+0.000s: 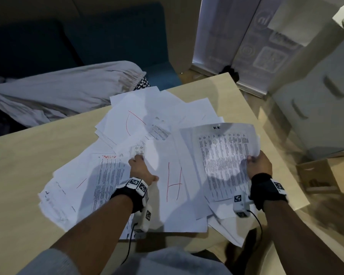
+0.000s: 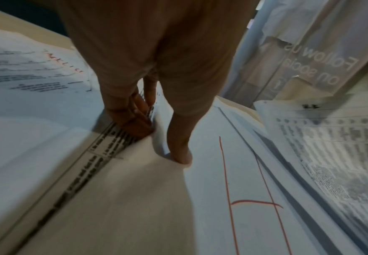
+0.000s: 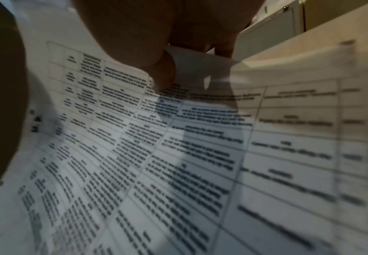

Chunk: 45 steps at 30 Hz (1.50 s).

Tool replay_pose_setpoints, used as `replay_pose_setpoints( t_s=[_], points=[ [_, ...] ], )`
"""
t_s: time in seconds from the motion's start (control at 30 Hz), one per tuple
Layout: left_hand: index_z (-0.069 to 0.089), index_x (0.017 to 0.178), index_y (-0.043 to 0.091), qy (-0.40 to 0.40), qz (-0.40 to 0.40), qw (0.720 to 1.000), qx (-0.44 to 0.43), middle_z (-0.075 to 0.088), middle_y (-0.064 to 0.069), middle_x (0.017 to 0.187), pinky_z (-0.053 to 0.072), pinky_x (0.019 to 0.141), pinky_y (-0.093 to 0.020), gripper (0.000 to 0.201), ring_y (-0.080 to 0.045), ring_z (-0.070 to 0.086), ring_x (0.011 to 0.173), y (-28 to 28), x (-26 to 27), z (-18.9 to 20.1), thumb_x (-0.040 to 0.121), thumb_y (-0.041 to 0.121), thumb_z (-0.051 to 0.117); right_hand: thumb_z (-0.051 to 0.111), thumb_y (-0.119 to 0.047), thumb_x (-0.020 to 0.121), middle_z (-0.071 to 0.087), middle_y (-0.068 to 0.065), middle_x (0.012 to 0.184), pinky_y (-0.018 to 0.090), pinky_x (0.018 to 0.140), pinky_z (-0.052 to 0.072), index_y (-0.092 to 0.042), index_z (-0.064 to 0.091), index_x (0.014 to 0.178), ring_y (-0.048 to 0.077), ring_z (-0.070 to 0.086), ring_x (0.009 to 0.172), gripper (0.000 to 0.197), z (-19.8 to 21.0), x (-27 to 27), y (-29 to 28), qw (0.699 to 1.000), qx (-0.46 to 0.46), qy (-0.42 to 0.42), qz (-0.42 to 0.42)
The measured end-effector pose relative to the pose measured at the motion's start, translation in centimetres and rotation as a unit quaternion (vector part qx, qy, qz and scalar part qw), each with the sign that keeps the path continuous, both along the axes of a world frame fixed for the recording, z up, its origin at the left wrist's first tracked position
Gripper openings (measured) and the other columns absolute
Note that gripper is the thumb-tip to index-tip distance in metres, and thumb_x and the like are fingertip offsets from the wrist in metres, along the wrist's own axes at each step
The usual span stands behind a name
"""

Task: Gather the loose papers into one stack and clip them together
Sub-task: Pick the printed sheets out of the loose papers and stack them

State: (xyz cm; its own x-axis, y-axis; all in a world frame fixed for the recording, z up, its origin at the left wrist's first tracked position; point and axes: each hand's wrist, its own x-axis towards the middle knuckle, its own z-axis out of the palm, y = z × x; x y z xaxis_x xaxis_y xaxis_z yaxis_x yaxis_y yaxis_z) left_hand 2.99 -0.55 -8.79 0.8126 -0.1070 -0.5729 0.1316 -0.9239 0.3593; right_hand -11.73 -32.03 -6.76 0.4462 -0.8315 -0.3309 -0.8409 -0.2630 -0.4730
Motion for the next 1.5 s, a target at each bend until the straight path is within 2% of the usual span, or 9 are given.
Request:
replay_pose_setpoints(
  t_s=[0.17, 0.27, 0.37, 0.5, 0.8, 0.97, 1.07, 1.2, 1.5],
  points=[
    [0.061, 0.106, 0.008, -0.024, -0.016, 0.995, -0.093, 0.061, -0.012, 0.099, 0.044, 0.091, -0.031, 0.038, -0.025, 0.057, 0.097, 0.5, -0.5, 0.4, 0.083, 0.037, 0.068, 0.045, -0.016, 0.097, 0.058, 0.025, 0.12, 0.031, 0.078, 0.039, 0.0, 0.05, 0.127, 0.035, 0.055, 0.1, 0.035, 1.3, 0.3, 1.7, 0.997, 0.05, -0.037, 0.045],
    [0.066, 0.108, 0.005, -0.086, 0.014, 0.993, -0.078, 0.052, -0.019, 0.119, 0.041, 0.096, -0.034, 0.038, -0.032, 0.045, 0.114, 1.4, -0.4, 0.0, 0.094, 0.035, 0.049, 0.044, -0.018, 0.098, 0.059, 0.022, 0.114, 0.027, 0.068, 0.04, -0.003, 0.048, 0.13, 0.033, 0.055, 0.09, 0.035, 1.2, 0.7, 4.2, 0.991, 0.09, -0.018, 0.101],
    [0.036, 0.138, 0.003, -0.071, 0.102, 0.992, -0.002, 0.026, -0.021, 0.141, 0.04, 0.101, -0.045, 0.067, -0.038, 0.03, 0.129, 2.7, 0.0, 0.4, 0.084, 0.024, 0.07, 0.045, -0.018, 0.098, 0.06, 0.018, 0.119, 0.026, 0.076, 0.041, -0.006, 0.049, 0.13, 0.032, 0.057, 0.1, 0.034, 0.2, 1.1, 6.4, 0.985, 0.116, -0.006, 0.128],
    [0.023, 0.14, -0.003, -0.017, 0.122, 0.992, -0.032, 0.034, -0.023, 0.14, 0.039, 0.103, -0.042, 0.097, -0.039, 0.039, 0.129, 3.5, 0.9, 0.1, 0.07, 0.026, 0.084, 0.046, -0.013, 0.096, 0.061, 0.02, 0.118, 0.03, 0.083, 0.042, -0.006, 0.049, 0.126, 0.033, 0.057, 0.104, 0.031, -1.0, 1.6, 8.3, 0.984, 0.126, 0.004, 0.125],
    [0.034, 0.133, -0.001, -0.019, 0.083, 0.996, -0.02, 0.04, -0.018, 0.133, 0.04, 0.099, -0.037, 0.087, -0.032, 0.042, 0.124, 3.1, 0.6, 0.1, 0.069, 0.03, 0.084, 0.044, -0.009, 0.094, 0.066, 0.016, 0.11, 0.032, 0.08, 0.048, -0.005, 0.048, 0.13, 0.031, 0.06, 0.094, 0.037, -1.6, 1.6, 9.3, 0.982, 0.127, 0.053, 0.128],
    [0.064, 0.102, 0.003, -0.021, 0.034, 0.997, -0.06, 0.066, -0.013, 0.104, 0.048, 0.081, -0.029, 0.033, -0.03, 0.062, 0.103, 3.1, 1.0, 0.3, 0.083, 0.029, 0.071, 0.041, -0.013, 0.094, 0.066, 0.019, 0.108, 0.041, 0.078, 0.057, -0.007, 0.046, 0.132, 0.036, 0.066, 0.085, 0.039, -2.2, 1.4, 9.1, 0.983, 0.115, 0.065, 0.129],
    [0.065, 0.107, 0.002, -0.054, 0.068, 0.996, -0.031, 0.058, -0.014, 0.123, 0.041, 0.099, -0.031, 0.039, -0.03, 0.052, 0.121, 3.3, 1.3, 0.5, 0.087, 0.035, 0.065, 0.042, -0.015, 0.093, 0.064, 0.02, 0.114, 0.048, 0.08, 0.057, -0.009, 0.045, 0.134, 0.04, 0.067, 0.089, 0.042, -2.2, 1.3, 8.7, 0.985, 0.122, 0.06, 0.11],
    [0.059, 0.114, 0.004, -0.041, 0.109, 0.99, -0.083, 0.064, -0.013, 0.104, 0.045, 0.078, -0.028, 0.03, -0.03, 0.061, 0.095, 3.1, 1.7, 1.1, 0.092, 0.025, 0.059, 0.041, -0.011, 0.093, 0.06, 0.02, 0.12, 0.042, 0.09, 0.051, -0.004, 0.046, 0.133, 0.038, 0.06, 0.103, 0.04, -1.5, 1.4, 8.6, 0.986, 0.122, 0.054, 0.097],
    [0.059, 0.116, 0.01, -0.133, 0.212, 0.936, -0.247, 0.067, -0.005, 0.103, 0.05, 0.085, -0.033, 0.04, -0.024, 0.061, 0.091, 7.1, 5.8, 4.0, 0.079, 0.011, 0.074, 0.041, -0.009, 0.095, 0.06, 0.022, 0.115, 0.036, 0.089, 0.046, 0.0, 0.049, 0.126, 0.036, 0.057, 0.104, 0.033, -1.3, 1.7, 8.8, 0.986, 0.128, 0.051, 0.093]
  ],
)
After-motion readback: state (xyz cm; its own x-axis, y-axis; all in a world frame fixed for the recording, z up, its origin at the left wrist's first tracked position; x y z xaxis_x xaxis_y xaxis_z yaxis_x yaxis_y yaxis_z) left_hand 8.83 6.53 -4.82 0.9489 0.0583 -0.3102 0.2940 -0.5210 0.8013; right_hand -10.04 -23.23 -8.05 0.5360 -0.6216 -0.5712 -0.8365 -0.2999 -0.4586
